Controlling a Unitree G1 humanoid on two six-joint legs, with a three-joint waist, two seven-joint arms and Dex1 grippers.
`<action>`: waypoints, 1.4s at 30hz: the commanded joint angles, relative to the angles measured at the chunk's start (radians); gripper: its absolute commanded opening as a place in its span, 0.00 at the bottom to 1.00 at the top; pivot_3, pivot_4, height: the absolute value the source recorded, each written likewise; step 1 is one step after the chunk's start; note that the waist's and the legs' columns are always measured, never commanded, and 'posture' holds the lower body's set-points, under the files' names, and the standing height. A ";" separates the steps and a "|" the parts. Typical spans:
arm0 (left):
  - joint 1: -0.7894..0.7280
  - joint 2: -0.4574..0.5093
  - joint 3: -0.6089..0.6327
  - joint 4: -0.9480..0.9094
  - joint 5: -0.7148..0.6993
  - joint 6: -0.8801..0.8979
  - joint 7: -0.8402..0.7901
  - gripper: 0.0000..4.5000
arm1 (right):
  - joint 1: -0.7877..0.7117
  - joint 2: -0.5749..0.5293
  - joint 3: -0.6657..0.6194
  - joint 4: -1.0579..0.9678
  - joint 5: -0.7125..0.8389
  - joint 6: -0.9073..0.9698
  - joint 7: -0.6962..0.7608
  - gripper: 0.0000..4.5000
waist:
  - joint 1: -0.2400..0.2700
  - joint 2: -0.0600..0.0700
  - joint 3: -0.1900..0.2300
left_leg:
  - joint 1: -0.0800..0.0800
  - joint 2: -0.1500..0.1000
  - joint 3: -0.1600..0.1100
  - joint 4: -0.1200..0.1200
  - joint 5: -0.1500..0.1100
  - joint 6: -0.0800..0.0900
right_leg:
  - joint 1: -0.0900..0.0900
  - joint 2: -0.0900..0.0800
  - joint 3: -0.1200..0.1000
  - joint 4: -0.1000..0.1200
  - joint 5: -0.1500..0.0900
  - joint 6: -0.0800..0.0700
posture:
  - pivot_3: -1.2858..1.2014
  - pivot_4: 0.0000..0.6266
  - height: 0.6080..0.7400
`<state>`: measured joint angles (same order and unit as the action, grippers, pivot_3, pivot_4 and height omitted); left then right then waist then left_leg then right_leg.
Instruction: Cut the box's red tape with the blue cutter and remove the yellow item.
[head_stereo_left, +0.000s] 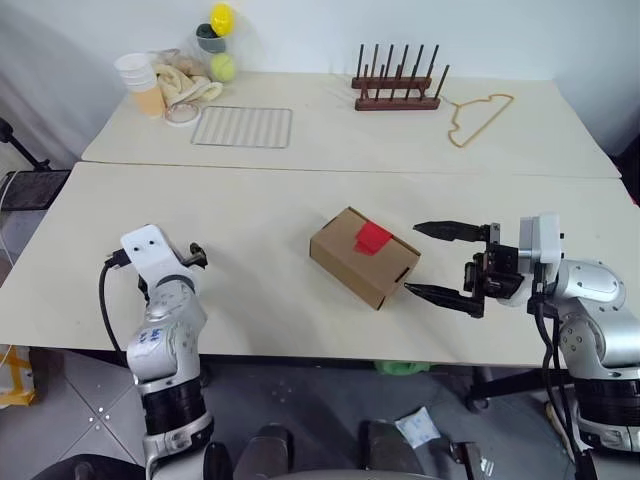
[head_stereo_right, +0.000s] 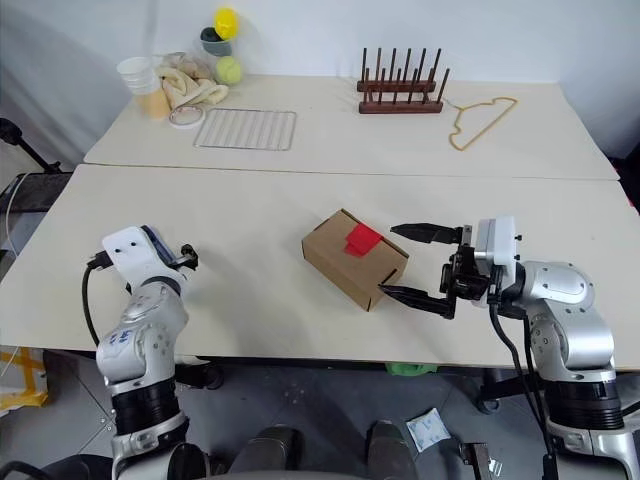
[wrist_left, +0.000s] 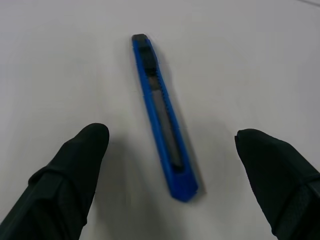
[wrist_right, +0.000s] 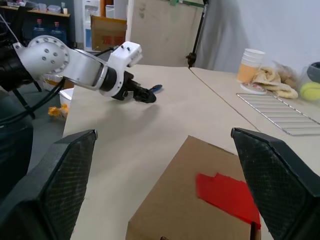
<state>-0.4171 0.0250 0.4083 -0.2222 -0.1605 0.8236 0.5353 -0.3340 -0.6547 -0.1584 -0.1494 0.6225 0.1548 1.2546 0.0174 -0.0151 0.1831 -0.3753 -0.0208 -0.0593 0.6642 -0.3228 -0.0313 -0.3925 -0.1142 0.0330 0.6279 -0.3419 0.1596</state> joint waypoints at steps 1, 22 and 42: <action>-0.034 -0.033 0.054 0.030 0.016 0.014 0.064 1.00 | 0.012 -0.002 -0.013 -0.048 0.035 0.017 -0.009 1.00 | 0.003 0.000 0.000 | 0.000 0.000 0.000 0.000 0.000 0.000 | 0.000 0.000 0.000 0.000 0.000 0.000 | 0.52 0.24 1.00; -0.059 -0.043 0.064 0.130 0.047 0.078 0.039 0.11 | 0.047 0.007 -0.037 -0.056 0.034 -0.017 -0.045 1.00 | 0.011 0.006 -0.003 | 0.002 -0.001 0.001 0.001 0.001 0.000 | 0.002 -0.001 0.001 0.001 0.000 0.000 | 0.52 0.24 1.00; 0.185 0.687 -0.113 0.034 -0.348 -0.140 -1.346 0.11 | 0.090 -0.060 -0.148 -0.083 0.099 0.037 -0.069 1.00 | 0.006 0.006 -0.003 | 0.001 0.001 0.000 -0.003 0.001 -0.001 | 0.002 -0.001 -0.002 -0.005 0.000 -0.002 | 0.52 0.24 1.00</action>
<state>-0.2225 0.6895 0.3315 -0.1820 -0.4862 0.7464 -0.6893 -0.2484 -0.7018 -0.2674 -0.1997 0.6941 0.1844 1.1987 0.0232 -0.0094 0.1806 -0.3742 -0.0200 -0.0590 0.6615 -0.3223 -0.0323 -0.3905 -0.1159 0.0312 0.6233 -0.3421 0.1578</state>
